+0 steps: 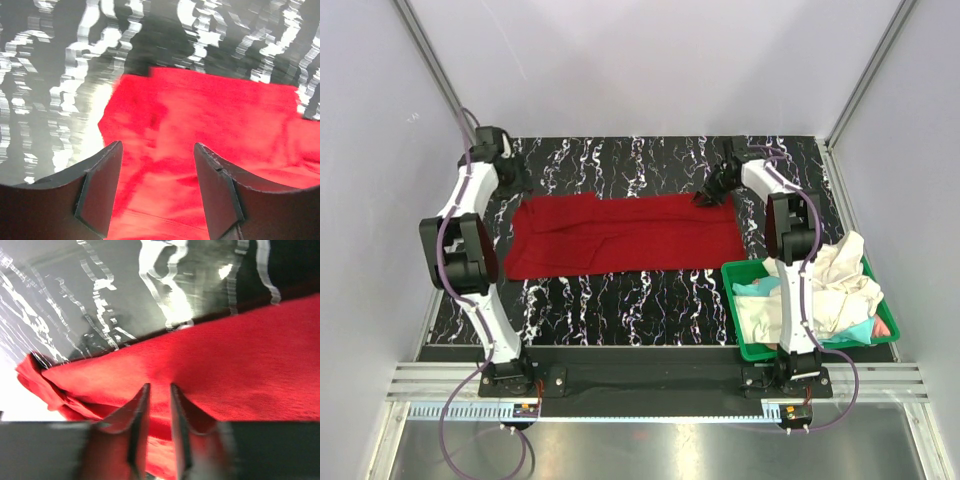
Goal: Fold and stack the t-shirts
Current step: Fold the tshirt
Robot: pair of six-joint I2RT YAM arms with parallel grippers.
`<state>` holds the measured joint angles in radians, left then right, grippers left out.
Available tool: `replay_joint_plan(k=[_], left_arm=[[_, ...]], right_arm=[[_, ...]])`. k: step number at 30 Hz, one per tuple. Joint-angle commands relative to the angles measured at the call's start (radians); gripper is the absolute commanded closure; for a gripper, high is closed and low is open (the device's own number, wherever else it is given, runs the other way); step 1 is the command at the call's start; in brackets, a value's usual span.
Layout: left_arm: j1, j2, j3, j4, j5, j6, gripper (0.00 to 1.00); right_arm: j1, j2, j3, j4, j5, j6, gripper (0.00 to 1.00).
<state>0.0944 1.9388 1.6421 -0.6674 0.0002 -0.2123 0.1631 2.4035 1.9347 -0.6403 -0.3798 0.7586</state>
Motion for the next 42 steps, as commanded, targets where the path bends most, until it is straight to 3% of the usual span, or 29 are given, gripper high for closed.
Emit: replay_joint_plan(k=[1, 2, 5, 9, 16, 23, 31, 35, 42], left_arm=[[-0.007, 0.006, 0.018, 0.031, 0.123, 0.089, 0.36], [-0.004, 0.015, 0.018, 0.038, 0.139, 0.096, 0.36], [0.016, 0.051, 0.022, 0.072, 0.165, 0.082, 0.36], [0.028, 0.089, 0.045, 0.152, 0.210, 0.074, 0.37], [0.050, 0.112, 0.047, 0.147, 0.176, -0.007, 0.60], [0.088, 0.110, -0.084, 0.224, 0.199, -0.052, 0.61], [0.122, 0.163, -0.071, 0.236, 0.215, -0.087, 0.62], [0.130, 0.199, -0.050, 0.212, 0.222, -0.098, 0.62], [0.130, 0.190, -0.070, 0.244, 0.231, -0.098, 0.63]], right_arm=[[0.030, -0.058, 0.056, 0.031, 0.048, -0.128, 0.65], [0.039, -0.069, 0.063, 0.051, 0.044, -0.143, 0.57], [0.085, -0.080, 0.092, 0.145, -0.022, -0.179, 0.46], [0.144, -0.015, 0.148, 0.305, -0.117, -0.133, 0.43], [0.253, 0.210, 0.404, 0.514, -0.203, 0.071, 0.45], [0.338, 0.411, 0.645, 0.577, -0.154, 0.157, 0.45], [0.375, 0.486, 0.668, 0.605, -0.094, 0.156, 0.45], [0.394, 0.565, 0.756, 0.581, -0.067, 0.154, 0.47], [0.424, 0.591, 0.754, 0.564, -0.031, 0.156, 0.55]])
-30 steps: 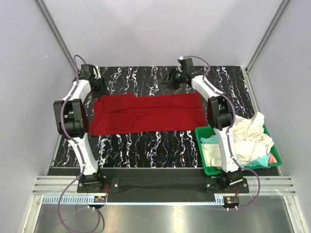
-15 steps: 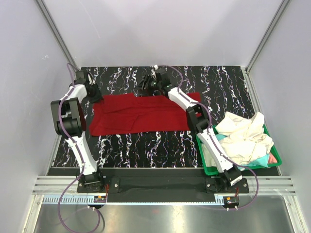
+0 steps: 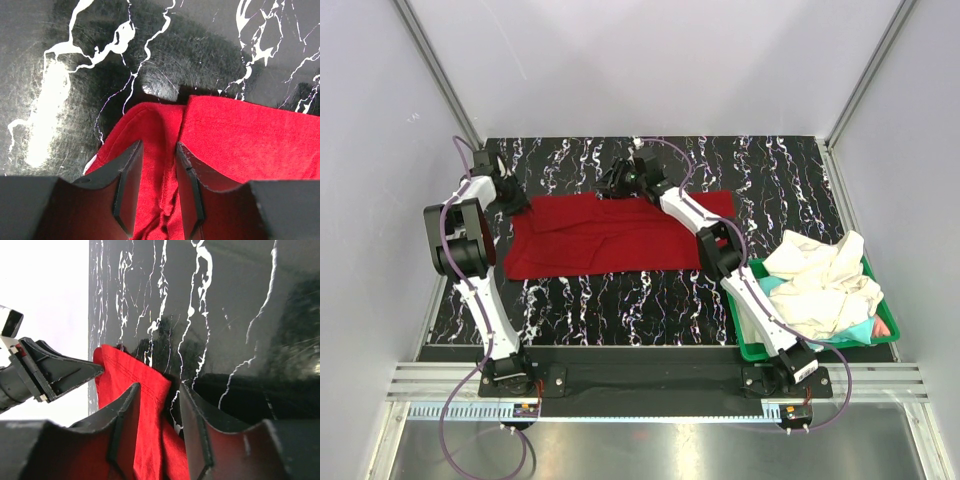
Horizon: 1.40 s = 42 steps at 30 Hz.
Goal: Fold and stack the t-shirts
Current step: Fold the tshirt
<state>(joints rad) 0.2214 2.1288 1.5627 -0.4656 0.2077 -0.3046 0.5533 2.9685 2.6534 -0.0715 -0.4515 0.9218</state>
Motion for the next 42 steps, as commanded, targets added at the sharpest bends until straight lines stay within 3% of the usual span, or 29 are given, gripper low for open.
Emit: replay_joint_plan(k=[1, 14, 17, 22, 24, 26, 32, 42], left_arm=[[0.003, -0.001, 0.010, 0.044, 0.022, -0.005, 0.63], [0.009, 0.010, 0.031, 0.061, 0.058, -0.033, 0.64], [0.009, 0.013, 0.030, 0.056, 0.053, -0.033, 0.64], [0.010, 0.013, 0.033, 0.053, 0.047, -0.028, 0.64], [0.013, 0.013, 0.036, 0.044, 0.047, -0.025, 0.64], [0.016, 0.011, 0.039, 0.035, 0.053, -0.025, 0.64], [0.038, -0.049, 0.028, -0.001, 0.044, -0.099, 0.45], [0.052, -0.125, 0.039, 0.021, 0.205, -0.174, 0.38]], right_arm=[[0.039, 0.027, 0.028, -0.004, 0.042, -0.006, 0.56], [0.060, 0.044, 0.062, -0.021, 0.080, -0.032, 0.62], [0.054, 0.038, 0.066, -0.008, 0.079, -0.023, 0.70], [0.045, 0.009, 0.063, -0.004, 0.050, -0.023, 0.95], [0.040, -0.025, 0.053, -0.010, 0.024, -0.024, 0.98], [0.040, -0.077, 0.028, -0.022, 0.005, -0.032, 1.00], [0.040, -0.175, -0.044, -0.053, -0.058, -0.017, 1.00], [0.045, -0.279, -0.139, -0.083, -0.110, 0.002, 0.98]])
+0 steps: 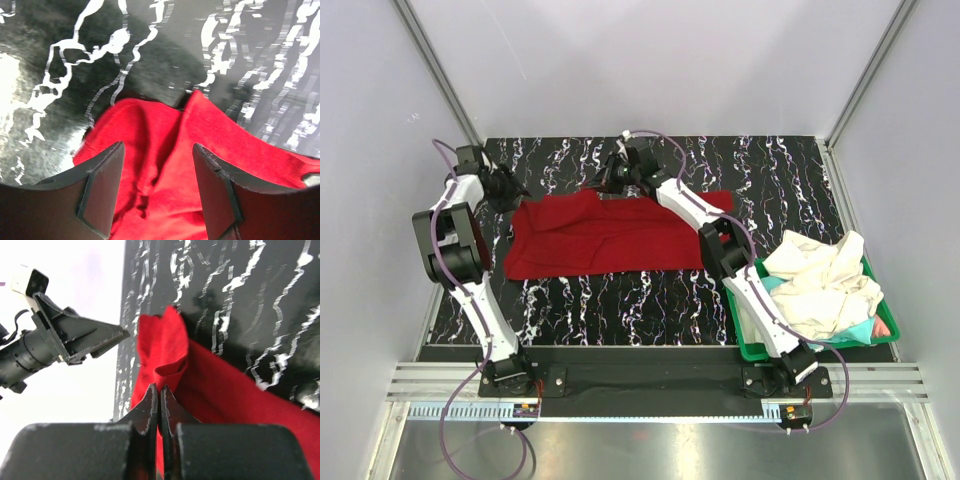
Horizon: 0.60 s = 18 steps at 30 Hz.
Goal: Fold and stack the t-shirts
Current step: Fold the tshirt
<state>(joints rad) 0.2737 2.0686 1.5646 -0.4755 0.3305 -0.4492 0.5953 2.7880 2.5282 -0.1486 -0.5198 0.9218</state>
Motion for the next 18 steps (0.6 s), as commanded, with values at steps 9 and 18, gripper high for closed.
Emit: replay_joint_plan(k=[9, 18], left_arm=[[0.001, -0.096, 0.009, 0.021, 0.110, -0.032, 0.37], [0.001, -0.136, -0.029, -0.017, 0.130, -0.020, 0.37]], right_arm=[[0.024, -0.211, -0.181, -0.014, -0.140, 0.031, 0.96], [0.058, -0.262, -0.310, 0.001, -0.151, 0.086, 0.90]])
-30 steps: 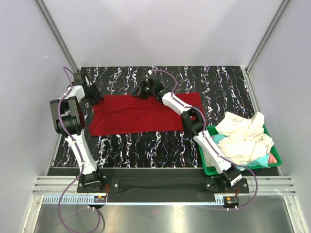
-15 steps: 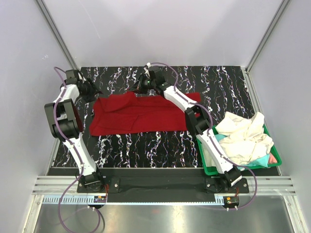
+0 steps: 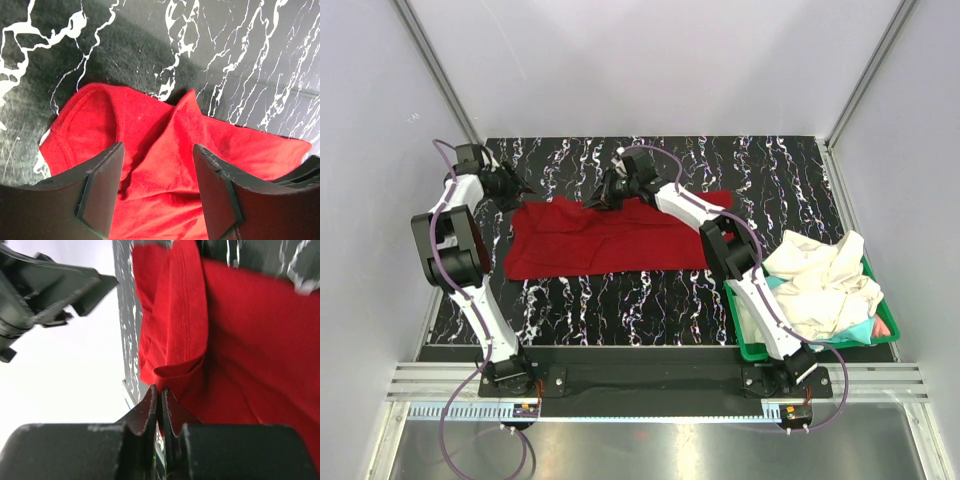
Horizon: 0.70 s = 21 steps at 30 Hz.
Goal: Fold and stack the t-shirts
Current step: Fold the tshirt
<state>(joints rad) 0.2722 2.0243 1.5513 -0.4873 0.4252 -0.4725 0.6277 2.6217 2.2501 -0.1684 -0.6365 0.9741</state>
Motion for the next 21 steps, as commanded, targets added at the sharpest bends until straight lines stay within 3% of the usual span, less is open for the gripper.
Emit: replay_joint_plan(k=[1, 12, 17, 21], left_arm=[[0.002, -0.099, -0.019, -0.010, 0.035, 0.005, 0.37], [-0.008, -0.182, -0.091, -0.010, 0.072, 0.038, 0.35], [-0.054, -0.173, -0.100, 0.095, 0.170, 0.099, 0.33], [-0.155, -0.098, -0.048, 0.094, 0.063, 0.224, 0.34]], right_arm=[[0.032, -0.104, -0.046, 0.042, -0.035, 0.040, 0.90], [0.052, -0.210, -0.277, 0.053, -0.055, 0.017, 0.79], [0.050, -0.192, -0.245, 0.013, -0.063, -0.071, 0.74], [0.050, -0.166, -0.216, 0.003, -0.068, -0.094, 0.73]])
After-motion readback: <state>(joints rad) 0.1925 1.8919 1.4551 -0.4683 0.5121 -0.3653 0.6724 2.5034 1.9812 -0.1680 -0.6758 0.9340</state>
